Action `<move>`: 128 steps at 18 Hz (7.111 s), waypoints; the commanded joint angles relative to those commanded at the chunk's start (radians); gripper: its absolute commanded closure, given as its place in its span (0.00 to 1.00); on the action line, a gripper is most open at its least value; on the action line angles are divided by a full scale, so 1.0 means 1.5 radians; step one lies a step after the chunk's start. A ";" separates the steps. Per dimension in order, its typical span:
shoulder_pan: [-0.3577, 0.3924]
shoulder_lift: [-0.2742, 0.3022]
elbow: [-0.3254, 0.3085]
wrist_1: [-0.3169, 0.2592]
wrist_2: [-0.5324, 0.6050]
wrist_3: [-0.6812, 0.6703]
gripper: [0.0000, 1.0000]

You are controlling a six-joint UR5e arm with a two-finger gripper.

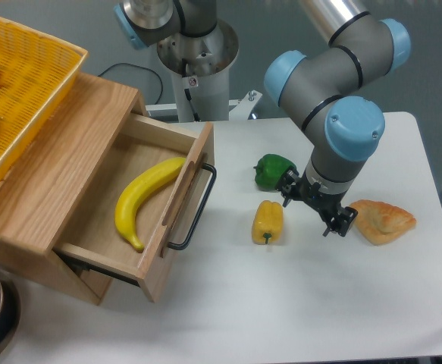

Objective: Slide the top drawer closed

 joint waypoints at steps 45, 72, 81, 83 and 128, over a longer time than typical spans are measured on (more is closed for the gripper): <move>-0.048 0.119 -0.015 -0.063 -0.256 -0.325 0.90; -0.078 0.117 -0.041 -0.056 -0.237 -0.325 0.85; -0.095 0.122 -0.047 -0.054 -0.235 -0.338 0.84; -0.098 0.123 -0.050 -0.054 -0.235 -0.339 0.84; -0.229 0.151 -0.073 -0.057 -0.188 -0.428 0.84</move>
